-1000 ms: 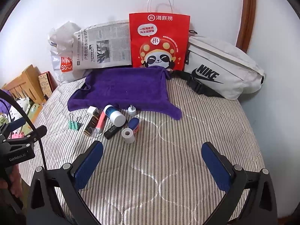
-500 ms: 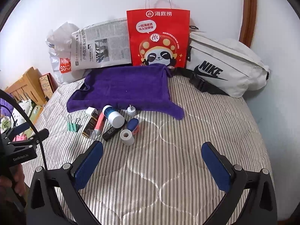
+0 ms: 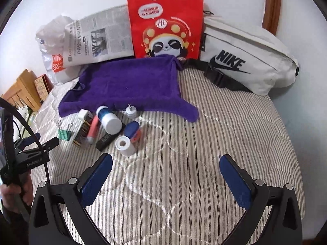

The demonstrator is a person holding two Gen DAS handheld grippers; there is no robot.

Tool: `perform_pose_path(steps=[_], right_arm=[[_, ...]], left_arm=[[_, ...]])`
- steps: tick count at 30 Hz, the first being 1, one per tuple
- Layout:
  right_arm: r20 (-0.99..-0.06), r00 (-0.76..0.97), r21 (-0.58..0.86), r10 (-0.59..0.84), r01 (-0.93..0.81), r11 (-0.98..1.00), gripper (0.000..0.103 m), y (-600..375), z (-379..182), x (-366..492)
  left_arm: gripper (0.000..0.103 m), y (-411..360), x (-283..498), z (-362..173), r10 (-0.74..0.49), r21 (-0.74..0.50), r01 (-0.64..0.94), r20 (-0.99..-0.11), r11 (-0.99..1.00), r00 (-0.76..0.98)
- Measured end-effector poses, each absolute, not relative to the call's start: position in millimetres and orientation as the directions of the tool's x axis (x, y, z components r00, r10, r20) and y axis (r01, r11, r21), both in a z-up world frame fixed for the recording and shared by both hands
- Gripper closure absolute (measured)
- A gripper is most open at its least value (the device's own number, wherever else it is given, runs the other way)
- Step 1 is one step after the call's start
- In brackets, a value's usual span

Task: Organize rigid objects
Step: 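Grasp the green binder clip with the left gripper while the right gripper grasps the white tape roll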

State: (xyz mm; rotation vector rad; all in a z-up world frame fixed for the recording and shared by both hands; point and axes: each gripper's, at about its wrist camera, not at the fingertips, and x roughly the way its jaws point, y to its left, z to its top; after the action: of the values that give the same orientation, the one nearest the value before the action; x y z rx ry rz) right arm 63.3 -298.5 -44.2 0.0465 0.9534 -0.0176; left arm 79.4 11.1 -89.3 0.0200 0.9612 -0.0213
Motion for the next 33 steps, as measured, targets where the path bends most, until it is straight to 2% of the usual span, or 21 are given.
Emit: perform_pose_path(steps=[7, 8, 10, 17, 19, 25, 29, 31, 33], right_arm=[[-0.834, 0.552, 0.008, -0.012, 0.033, 0.999, 0.0, -297.6, -57.5, 74.4], [-0.836, 0.549, 0.006, -0.012, 0.031, 1.0, 0.0, -297.2, -58.7, 75.3], [-0.838, 0.545, -0.009, -0.019, 0.022, 1.0, 0.0, -295.2, -63.0, 78.4], [-0.827, 0.562, -0.01, -0.002, -0.012, 1.0, 0.001, -288.0, -73.7, 86.0], [-0.818, 0.575, -0.007, 0.005, -0.018, 1.0, 0.002, -285.1, -75.8, 88.3], [-0.799, 0.599, 0.034, 0.056, -0.048, 0.998, 0.004, -277.0, -79.7, 98.4], [-0.792, 0.597, 0.092, 0.126, -0.087, 0.992, 0.01, -267.7, -88.9, 101.3], [-0.779, 0.609, 0.104, 0.149, -0.109, 0.989, 0.016, -260.1, -97.6, 100.9], [-0.78, 0.605, 0.1, 0.159, -0.131, 0.986, 0.029, -253.0, -105.4, 101.5]], left_arm=[[0.013, 12.8, 97.3, -109.7, 0.019, 0.037, 0.019, -0.802, 0.999, 0.597], [0.016, 13.0, 98.1, -111.5, 0.019, 0.038, 0.019, -0.797, 0.999, 0.603], [0.028, 13.3, 100.4, -116.4, 0.001, 0.025, 0.031, -0.8, 0.999, 0.6], [0.051, 16.5, 101.1, -120.2, -0.036, -0.012, 0.044, -0.792, 0.999, 0.609], [0.064, 14.9, 100.0, -119.3, -0.038, -0.009, 0.051, -0.788, 0.999, 0.614], [0.064, 10.5, 99.8, -119.5, -0.018, 0.019, 0.053, -0.788, 0.998, 0.616], [0.064, 12.1, 100.1, -120.1, -0.028, 0.006, 0.054, -0.789, 0.999, 0.614], [0.064, 12.6, 100.1, -120.3, -0.032, 0.002, 0.055, -0.789, 0.999, 0.614], [0.064, 12.4, 100.2, -120.5, -0.032, 0.003, 0.055, -0.788, 0.998, 0.614]])
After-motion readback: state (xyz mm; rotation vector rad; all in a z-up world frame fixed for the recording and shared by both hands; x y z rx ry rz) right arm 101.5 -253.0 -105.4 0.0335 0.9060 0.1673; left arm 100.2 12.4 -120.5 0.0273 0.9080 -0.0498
